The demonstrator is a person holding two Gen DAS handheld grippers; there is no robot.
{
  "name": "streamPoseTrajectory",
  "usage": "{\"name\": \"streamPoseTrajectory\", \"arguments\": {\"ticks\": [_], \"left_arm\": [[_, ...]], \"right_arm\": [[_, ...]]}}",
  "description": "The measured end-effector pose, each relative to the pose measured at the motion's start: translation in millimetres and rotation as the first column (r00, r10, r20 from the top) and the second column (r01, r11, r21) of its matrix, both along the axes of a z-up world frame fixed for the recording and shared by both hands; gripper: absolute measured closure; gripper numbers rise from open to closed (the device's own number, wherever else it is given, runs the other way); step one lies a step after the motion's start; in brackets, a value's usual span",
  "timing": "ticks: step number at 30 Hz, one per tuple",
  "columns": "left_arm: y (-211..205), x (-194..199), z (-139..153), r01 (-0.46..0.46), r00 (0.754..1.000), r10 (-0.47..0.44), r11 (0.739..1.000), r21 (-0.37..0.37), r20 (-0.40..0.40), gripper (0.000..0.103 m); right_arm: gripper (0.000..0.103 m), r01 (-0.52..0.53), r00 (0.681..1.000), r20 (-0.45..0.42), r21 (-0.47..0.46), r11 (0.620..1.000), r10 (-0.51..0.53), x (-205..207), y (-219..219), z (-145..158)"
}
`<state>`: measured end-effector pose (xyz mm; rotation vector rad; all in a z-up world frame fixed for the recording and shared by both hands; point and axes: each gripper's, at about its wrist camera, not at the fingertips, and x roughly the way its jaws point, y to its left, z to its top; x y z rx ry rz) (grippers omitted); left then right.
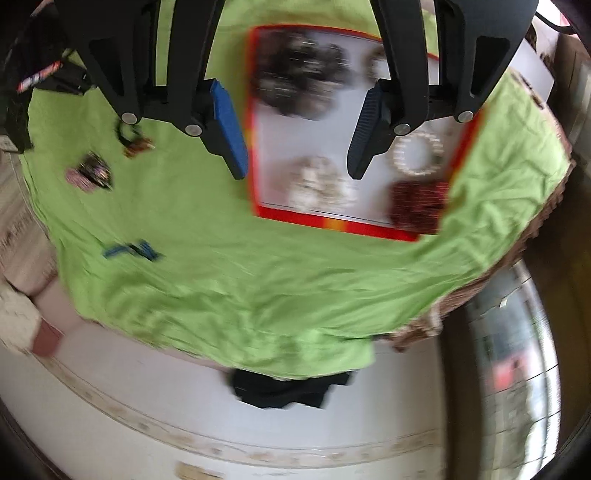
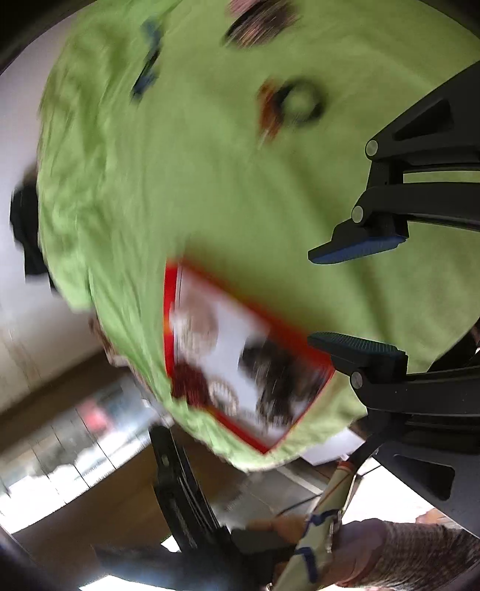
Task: Organize jewelry
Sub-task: 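Carry both bracelets into the tray and open both tools, then move both open tools back to the items left on the sheet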
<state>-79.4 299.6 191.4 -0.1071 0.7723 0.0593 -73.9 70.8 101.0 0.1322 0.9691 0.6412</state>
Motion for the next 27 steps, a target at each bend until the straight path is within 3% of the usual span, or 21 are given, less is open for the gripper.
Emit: {"name": "streamPoseTrajectory", "arguments": {"ticks": [4, 11, 16, 20, 26, 27], "left_arm": [[-59.8, 8.0, -12.6, 0.094, 0.995, -0.093, 0.995, 0.019, -0.036, 0.048], [-130.3, 31.1, -56.9, 0.202, 0.97, -0.202, 0.979, -0.016, -0.138, 0.048], [-167.8, 48.3, -90.6, 0.271, 0.943, -0.269, 0.962, -0.018, -0.195, 0.048], [-202.2, 59.5, -117.6, 0.35, 0.906, -0.351, 0.936, -0.047, -0.237, 0.048], [-231.4, 95.4, -154.3, 0.328, 0.883, -0.353, 0.936, -0.131, -0.31, 0.049], [-234.7, 98.7, -157.9, 0.323, 0.881, -0.351, 0.936, -0.138, -0.316, 0.056]], "right_arm": [[0.061, 0.146, 0.989, -0.01, -0.017, 0.989, -0.146, -6.0, -78.7, -11.4], [0.058, 0.371, 0.928, -0.029, -0.031, 0.928, -0.371, -7.1, -189.8, -31.3], [0.055, 0.455, 0.89, -0.043, 0.004, 0.89, -0.455, -0.7, -226.7, -42.4], [0.055, 0.485, 0.873, -0.063, 0.033, 0.874, -0.483, 4.0, -240.7, -53.7], [0.055, 0.508, 0.861, -0.058, 0.066, 0.859, -0.505, 11.5, -248.3, -57.4], [0.055, 0.512, 0.859, -0.057, 0.067, 0.856, -0.509, 13.5, -250.5, -56.3]]}}
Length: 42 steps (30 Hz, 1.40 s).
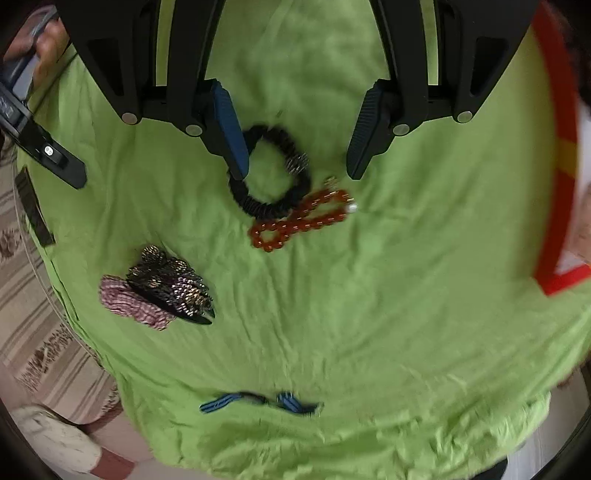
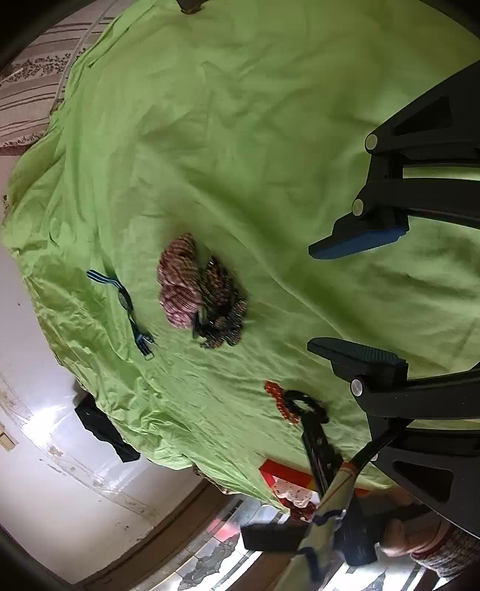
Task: Organize jewelry
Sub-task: 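Move both open tools back to the items left on the sheet, then grasp the black scrunchie with the left tool while the right tool grasps the pink plaid scrunchie, then lift both scrunchies and carry them toward the red-rimmed tray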
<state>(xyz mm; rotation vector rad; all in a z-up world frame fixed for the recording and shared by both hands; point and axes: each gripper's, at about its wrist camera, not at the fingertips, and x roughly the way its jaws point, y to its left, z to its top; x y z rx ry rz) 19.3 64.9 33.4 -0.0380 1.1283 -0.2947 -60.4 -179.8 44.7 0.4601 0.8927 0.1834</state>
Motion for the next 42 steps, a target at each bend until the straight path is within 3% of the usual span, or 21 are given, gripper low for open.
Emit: {"name": "streamPoseTrajectory", "arguments": {"ticks": [1, 3, 4, 10, 18, 20, 21, 27, 29, 31, 33, 36, 37, 38, 42], "left_arm": [[-3.6, 3.6, -5.6, -0.009, 1.0, 0.009, 1.0, 0.006, -0.009, 0.073], [-4.4, 3.0, -6.8, -0.022, 1.0, 0.022, 1.0, 0.02, 0.001, 0.088], [-2.3, 0.8, -5.8, -0.018, 1.0, 0.018, 1.0, 0.003, -0.002, 0.09], [26.7, -30.2, 9.7, -0.012, 1.0, 0.012, 0.999, -0.036, -0.001, 0.09], [34.9, -36.8, -2.4, -0.006, 1.0, 0.005, 0.999, -0.051, -0.019, 0.09], [33.1, -36.7, -2.6, -0.008, 1.0, 0.007, 0.998, -0.055, -0.009, 0.09], [32.7, -36.2, -2.7, -0.009, 1.0, 0.009, 0.998, -0.058, -0.008, 0.09], [31.1, -33.4, -5.9, -0.025, 1.0, 0.025, 0.997, -0.071, -0.004, 0.088], [31.4, -34.2, -5.4, -0.032, 0.999, 0.032, 0.997, -0.077, -0.005, 0.088], [33.1, -36.3, -4.1, -0.034, 0.999, 0.032, 0.996, -0.087, -0.015, 0.088], [36.0, -39.9, -1.5, -0.029, 0.999, 0.027, 0.995, -0.101, -0.023, 0.088], [39.0, -45.0, 0.9, -0.021, 1.0, 0.018, 0.994, -0.109, -0.025, 0.088], [39.2, -45.7, 0.9, -0.022, 0.999, 0.02, 0.994, -0.104, -0.028, 0.088], [39.1, -45.6, 0.8, -0.025, 0.999, 0.022, 0.995, -0.101, -0.03, 0.088], [35.9, -46.9, 2.7, -0.02, 1.0, 0.019, 0.996, -0.082, -0.022, 0.088]], "right_arm": [[0.055, 0.004, 1.0, 0.003, 0.003, 1.0, -0.004, 2.3, -2.6, 1.4], [0.055, 0.014, 1.0, 0.012, 0.002, 1.0, -0.014, 7.6, -7.1, 4.4], [0.054, 0.019, 1.0, 0.02, -0.002, 1.0, -0.019, 11.0, -9.2, 7.1], [0.03, 0.054, 0.995, 0.082, -0.038, 0.998, -0.051, 41.5, -15.7, 27.1], [0.03, 0.047, 0.998, 0.047, -0.115, 0.992, -0.042, 101.2, 2.9, 19.7], [0.055, 0.042, 0.999, 0.024, -0.131, 0.99, -0.039, 110.3, 5.7, 14.2], [0.088, 0.031, 1.0, 0.006, -0.13, 0.991, -0.03, 113.4, 5.6, 11.3], [0.092, 0.055, 0.998, 0.017, -0.059, 0.997, -0.054, 89.4, -6.8, 22.2], [0.092, 0.052, 0.999, 0.014, 0.011, 0.999, -0.053, 74.9, -12.3, 27.4], [0.092, 0.041, 0.999, -0.015, 0.15, 0.988, -0.039, 55.8, -20.3, 26.5], [0.092, 0.039, 0.998, -0.063, 0.369, 0.929, -0.017, 30.5, -30.9, 16.9], [0.089, 0.078, 0.991, -0.134, 0.557, 0.827, -0.003, 5.1, -38.8, -6.5], [0.088, 0.111, 0.985, -0.172, 0.575, 0.81, -0.013, -2.1, -41.3, -18.3], [0.088, 0.137, 0.981, -0.193, 0.556, 0.82, -0.033, -5.8, -44.4, -25.2], [0.071, 0.239, 0.964, -0.193, 0.326, 0.914, -0.183, -17.6, -61.3, -26.2]]}}
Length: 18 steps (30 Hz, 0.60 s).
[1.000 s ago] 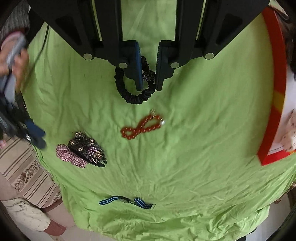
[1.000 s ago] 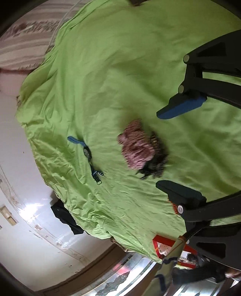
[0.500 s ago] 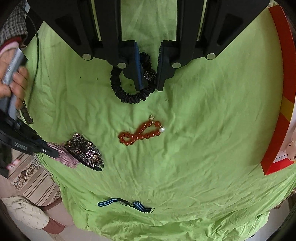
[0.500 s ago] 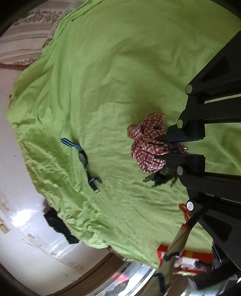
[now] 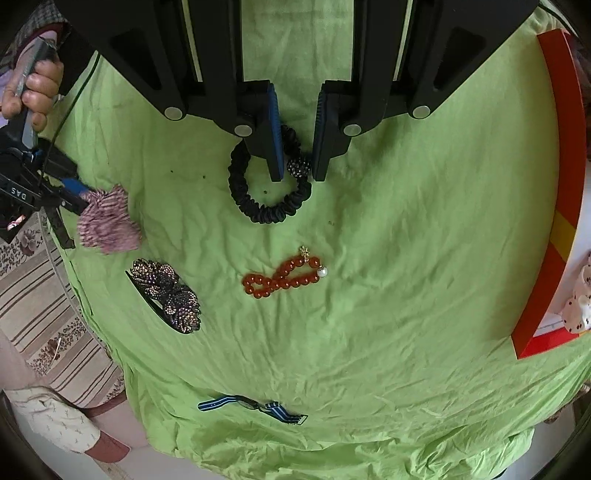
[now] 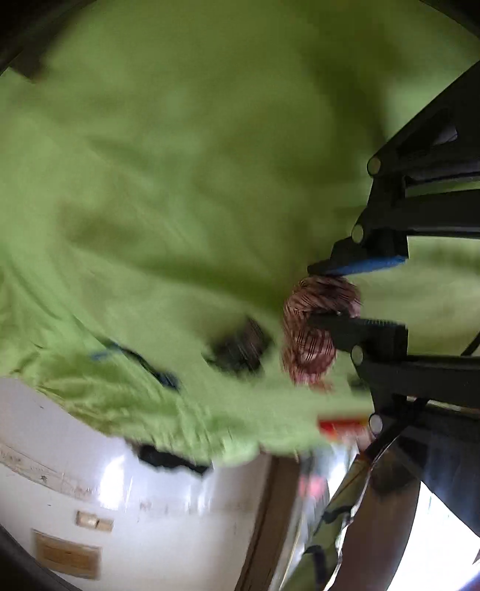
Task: Organize jewelry
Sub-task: 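Lift both scrunchies and carry them toward the red-rimmed tray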
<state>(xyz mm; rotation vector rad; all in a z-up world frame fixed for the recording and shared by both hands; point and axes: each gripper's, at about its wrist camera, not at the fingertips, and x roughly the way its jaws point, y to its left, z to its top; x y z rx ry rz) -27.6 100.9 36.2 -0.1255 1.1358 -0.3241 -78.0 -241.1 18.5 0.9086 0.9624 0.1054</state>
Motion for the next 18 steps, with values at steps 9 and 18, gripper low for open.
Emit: {"name": "streamPoseTrajectory", "arguments": {"ticks": [9, 18], "left_arm": [[-1.9, 4.5, -5.6, -0.009, 1.0, 0.009, 1.0, 0.007, 0.005, 0.088], [-1.6, 10.4, -10.0, -0.012, 1.0, 0.012, 1.0, -0.004, 0.015, 0.088]], "right_arm": [[0.035, -0.027, 0.986, 0.152, -0.258, 0.966, 0.068, -4.2, 6.4, 45.6], [0.033, -0.108, 0.986, 0.08, -0.363, 0.926, 0.146, 33.0, 30.0, 20.8]]}}
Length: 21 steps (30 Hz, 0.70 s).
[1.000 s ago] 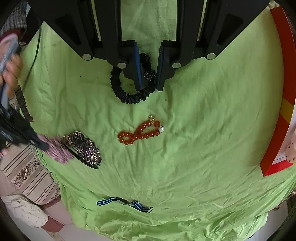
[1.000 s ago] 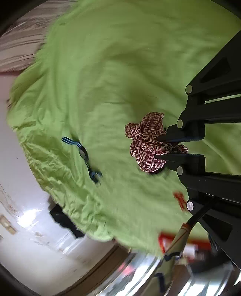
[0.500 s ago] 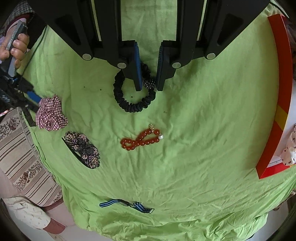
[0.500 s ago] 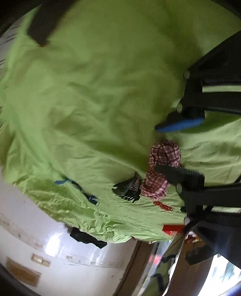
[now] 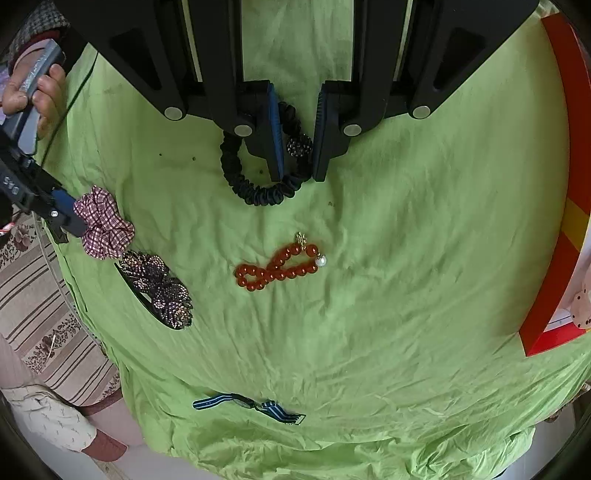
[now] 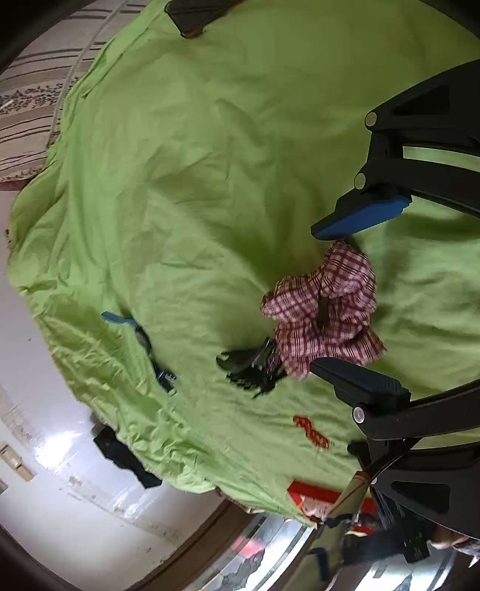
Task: Organize jewelry
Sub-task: 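Lift both scrunchies and carry them toward the red-rimmed tray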
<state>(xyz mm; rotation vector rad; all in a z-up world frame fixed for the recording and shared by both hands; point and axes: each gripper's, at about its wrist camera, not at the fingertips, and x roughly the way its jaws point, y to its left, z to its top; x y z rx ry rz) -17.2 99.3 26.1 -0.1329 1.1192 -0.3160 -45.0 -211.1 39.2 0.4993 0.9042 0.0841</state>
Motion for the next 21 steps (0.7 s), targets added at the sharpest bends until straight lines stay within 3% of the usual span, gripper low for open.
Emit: {"name": "streamPoseTrajectory", "arguments": {"ticks": [6, 8, 11, 12, 15, 21], "left_arm": [[-8.1, -2.1, -0.5, -0.009, 1.0, 0.009, 1.0, 0.014, 0.025, 0.083], [-13.4, -4.2, 0.2, -0.003, 0.999, 0.002, 1.0, 0.03, 0.034, 0.083], [-18.2, -4.3, 1.5, 0.008, 0.999, -0.009, 0.999, 0.037, 0.036, 0.083], [-18.7, -3.9, 2.2, 0.007, 0.999, -0.009, 0.999, 0.039, 0.036, 0.087], [-17.1, -4.7, 5.4, 0.008, 0.999, -0.008, 1.0, 0.025, 0.035, 0.09], [-3.0, -16.6, 34.5, -0.005, 0.997, 0.008, 0.999, -0.031, 0.075, 0.09]], "right_arm": [[0.034, 0.0, 1.0, -0.019, 0.015, 1.0, 0.0, 3.3, 5.3, -11.9], [0.041, -0.005, 1.0, -0.015, 0.015, 1.0, 0.005, 2.7, 7.4, -11.8], [0.061, -0.026, 0.999, -0.023, 0.021, 0.999, 0.027, 3.0, 12.6, -13.5], [0.069, -0.032, 0.999, -0.028, 0.023, 0.999, 0.033, 3.2, 14.1, -14.3], [0.084, -0.042, 0.999, -0.024, 0.02, 0.999, 0.042, 1.0, 18.4, -13.0], [0.088, -0.039, 0.999, 0.03, 0.003, 0.999, 0.039, -14.6, 24.2, 9.5]]}}
